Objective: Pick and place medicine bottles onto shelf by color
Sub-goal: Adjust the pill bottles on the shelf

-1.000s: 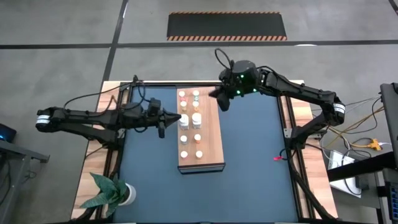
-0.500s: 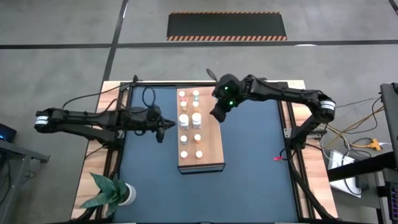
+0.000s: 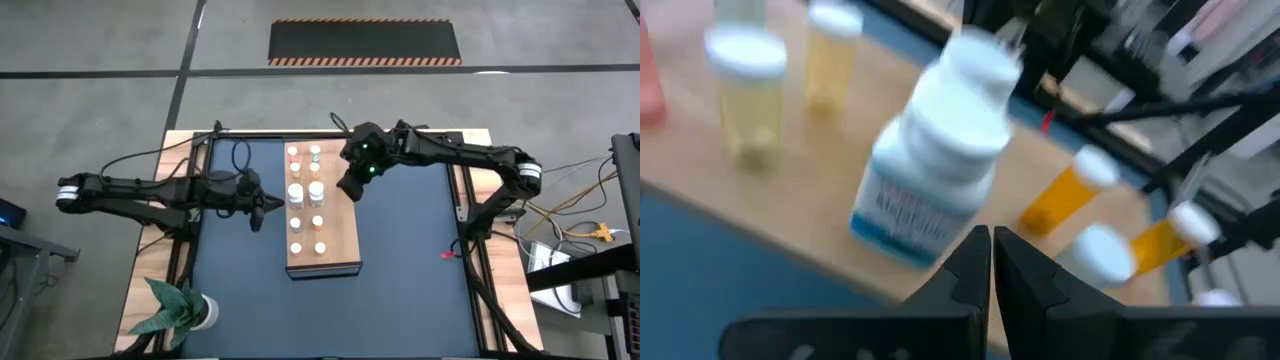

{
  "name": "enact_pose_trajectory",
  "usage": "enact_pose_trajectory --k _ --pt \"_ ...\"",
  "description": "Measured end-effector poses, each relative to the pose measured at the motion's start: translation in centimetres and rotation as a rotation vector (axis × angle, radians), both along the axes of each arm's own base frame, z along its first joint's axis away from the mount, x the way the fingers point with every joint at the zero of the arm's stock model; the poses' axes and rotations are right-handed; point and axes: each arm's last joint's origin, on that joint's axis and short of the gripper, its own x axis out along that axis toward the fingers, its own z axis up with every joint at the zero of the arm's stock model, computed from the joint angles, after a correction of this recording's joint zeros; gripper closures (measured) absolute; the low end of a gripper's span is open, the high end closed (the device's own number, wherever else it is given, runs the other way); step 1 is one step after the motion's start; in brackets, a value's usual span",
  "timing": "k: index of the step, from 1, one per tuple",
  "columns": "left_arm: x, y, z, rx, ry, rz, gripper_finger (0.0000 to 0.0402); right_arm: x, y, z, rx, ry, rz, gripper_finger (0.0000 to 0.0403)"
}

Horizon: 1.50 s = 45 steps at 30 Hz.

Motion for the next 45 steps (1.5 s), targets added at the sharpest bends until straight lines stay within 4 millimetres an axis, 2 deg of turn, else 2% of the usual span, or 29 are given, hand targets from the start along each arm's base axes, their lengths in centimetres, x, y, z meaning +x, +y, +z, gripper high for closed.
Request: enact_pose_trajectory --k 4,12,18,26,31,39,45 --pt "-0.6 0.1 0.8 0.050 -0.034 0.001 0.0402 0.0 -0.1 1.1 -0.050 -0.027 -0.038 0.0394" --pt "-0.8 0.3 0.8 0.075 -0.035 0.028 0.0402 0.1 -1.0 1.8 -0.129 -0.021 -0.178 0.0394" --pt "-0.8 0.3 0.8 0.093 -0.031 0.020 0.0402 0.1 -1.3 2.9 -0.143 -0.055 -0.180 0.0394" --pt "-1.7 0.1 2.0 0.089 -0.098 -0.009 0.0402 0.9 1.4 3.5 -0.189 -0.149 -0.005 0.0394" --pt "-2.4 0.1 2.2 0.114 -0.117 -0.015 0.0402 1.1 1.5 4.1 -0.224 -0.206 0.003 0.0394" --pt "-2.2 0.1 1.8 0.119 -0.096 -0.018 0.0402 1.1 1.1 3.9 -0.266 -0.169 -0.120 0.0394" --pt "-2.4 0.3 1.9 0.186 -0.093 0.005 0.0402 1.1 0.8 3.8 -0.308 -0.152 -0.213 0.0394"
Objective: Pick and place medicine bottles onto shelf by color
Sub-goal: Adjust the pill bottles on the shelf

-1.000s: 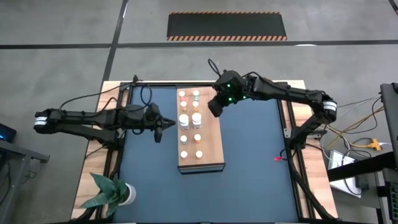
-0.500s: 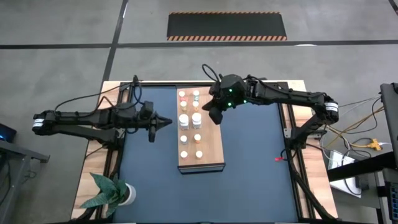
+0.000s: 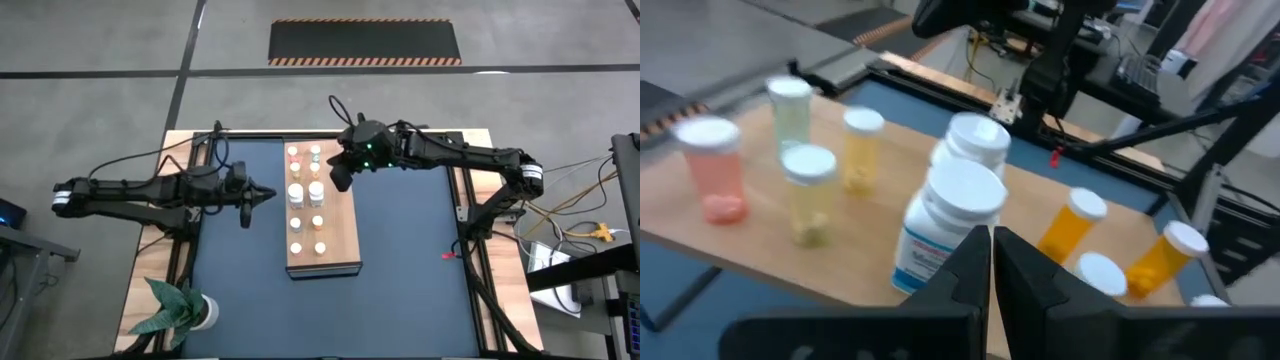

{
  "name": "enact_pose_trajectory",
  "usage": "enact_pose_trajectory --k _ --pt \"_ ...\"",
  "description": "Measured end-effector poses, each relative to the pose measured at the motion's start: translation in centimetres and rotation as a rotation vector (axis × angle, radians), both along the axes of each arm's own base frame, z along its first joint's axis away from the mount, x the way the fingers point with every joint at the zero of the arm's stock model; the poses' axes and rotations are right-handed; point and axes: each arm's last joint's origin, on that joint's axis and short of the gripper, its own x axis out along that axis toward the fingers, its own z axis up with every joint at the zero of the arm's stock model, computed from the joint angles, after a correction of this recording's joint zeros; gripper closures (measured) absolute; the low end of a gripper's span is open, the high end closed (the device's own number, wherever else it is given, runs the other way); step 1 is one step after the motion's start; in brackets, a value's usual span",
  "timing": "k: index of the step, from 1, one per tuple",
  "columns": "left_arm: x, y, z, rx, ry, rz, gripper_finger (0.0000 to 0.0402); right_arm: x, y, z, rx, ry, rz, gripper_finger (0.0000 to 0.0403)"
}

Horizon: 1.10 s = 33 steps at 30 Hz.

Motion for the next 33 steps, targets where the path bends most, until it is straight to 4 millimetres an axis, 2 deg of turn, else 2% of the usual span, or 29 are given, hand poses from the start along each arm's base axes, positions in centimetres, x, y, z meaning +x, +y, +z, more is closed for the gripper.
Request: enact_pose_trajectory --k 10,15,23,33 --pt "-0.5 0.7 0.0 0.047 -0.005 0.063 0.0402 -0.2 -2.1 0.5 0.019 -0.074 -0.084 0.0394" --pt "-0.5 1.1 0.0 0.052 -0.006 0.086 0.0402 0.4 -2.6 0.3 0.048 -0.099 -0.051 0.0394" --pt "-0.7 1.4 0.1 0.066 -0.007 0.105 0.0402 3.2 -3.5 -0.6 0.068 -0.115 -0.018 0.0394" --pt "-1.3 1.6 0.2 0.097 0.002 0.114 0.0402 6.8 -5.0 0.2 0.087 -0.062 -0.023 0.0394"
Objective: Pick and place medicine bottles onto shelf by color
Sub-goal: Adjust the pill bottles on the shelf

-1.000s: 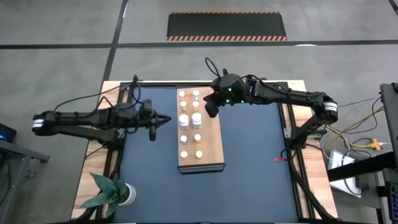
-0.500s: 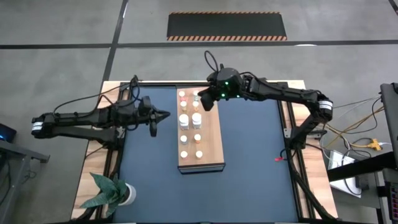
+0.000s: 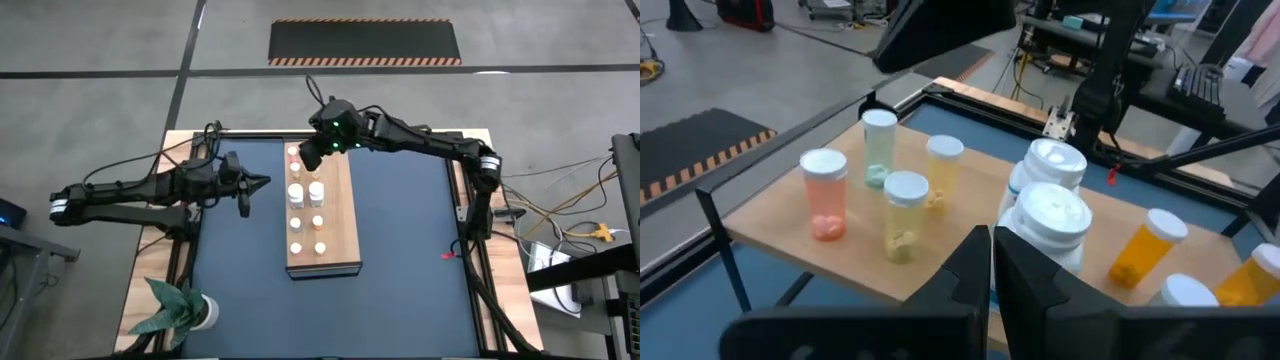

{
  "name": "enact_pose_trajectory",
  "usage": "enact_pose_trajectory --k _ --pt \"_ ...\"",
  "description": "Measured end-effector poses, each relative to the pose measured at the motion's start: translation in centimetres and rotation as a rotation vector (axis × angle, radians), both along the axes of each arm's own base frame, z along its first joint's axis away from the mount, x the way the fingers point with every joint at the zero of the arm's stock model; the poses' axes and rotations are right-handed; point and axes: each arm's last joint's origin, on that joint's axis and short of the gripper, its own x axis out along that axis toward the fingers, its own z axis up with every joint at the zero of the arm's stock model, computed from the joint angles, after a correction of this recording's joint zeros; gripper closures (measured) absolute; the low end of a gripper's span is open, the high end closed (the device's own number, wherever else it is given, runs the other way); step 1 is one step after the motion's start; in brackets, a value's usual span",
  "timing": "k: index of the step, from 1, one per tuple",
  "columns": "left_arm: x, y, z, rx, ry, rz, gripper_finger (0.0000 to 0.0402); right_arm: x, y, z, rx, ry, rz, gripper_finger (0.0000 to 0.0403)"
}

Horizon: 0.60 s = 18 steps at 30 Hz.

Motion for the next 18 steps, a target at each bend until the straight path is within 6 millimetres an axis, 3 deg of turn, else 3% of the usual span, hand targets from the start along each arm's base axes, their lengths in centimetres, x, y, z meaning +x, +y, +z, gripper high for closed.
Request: enact_pose_trajectory --k 7,18 --pt "-0.2 0.1 0.1 0.030 0.001 -0.001 0.0402 2.5 -1.1 0.7 0.020 0.036 -0.011 0.0394" --pt "-0.8 0.2 0.0 0.025 0.020 0.012 0.0402 4.6 -1.8 -1.0 0.059 0.166 -0.019 0.0394"
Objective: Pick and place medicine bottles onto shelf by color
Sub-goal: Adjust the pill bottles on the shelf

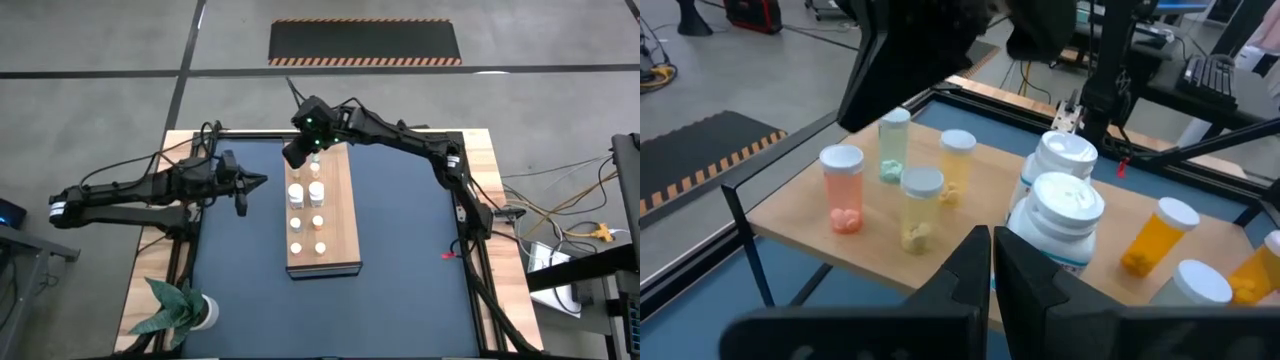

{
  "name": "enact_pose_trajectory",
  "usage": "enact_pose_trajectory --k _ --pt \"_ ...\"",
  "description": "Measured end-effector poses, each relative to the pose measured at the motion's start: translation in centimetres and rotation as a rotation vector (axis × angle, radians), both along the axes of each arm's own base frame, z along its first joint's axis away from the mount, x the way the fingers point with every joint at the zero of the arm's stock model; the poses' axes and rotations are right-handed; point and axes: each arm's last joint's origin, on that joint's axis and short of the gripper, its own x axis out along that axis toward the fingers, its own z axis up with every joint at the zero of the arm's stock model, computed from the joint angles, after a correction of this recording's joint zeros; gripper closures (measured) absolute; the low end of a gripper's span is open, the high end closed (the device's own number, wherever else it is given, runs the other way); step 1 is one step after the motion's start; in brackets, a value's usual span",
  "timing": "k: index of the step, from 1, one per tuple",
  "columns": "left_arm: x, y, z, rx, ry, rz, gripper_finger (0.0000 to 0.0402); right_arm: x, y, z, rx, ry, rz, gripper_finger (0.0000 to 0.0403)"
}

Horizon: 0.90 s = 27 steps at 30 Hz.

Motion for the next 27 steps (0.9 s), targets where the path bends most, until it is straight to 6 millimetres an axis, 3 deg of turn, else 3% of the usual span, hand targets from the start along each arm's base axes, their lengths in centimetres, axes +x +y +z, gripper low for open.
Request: enact_pose_trajectory --k 27 --pt "-0.5 0.0 0.1 0.007 -0.001 0.020 0.0402 0.7 -0.6 -1.7 -0.065 0.060 -0.048 0.0394"
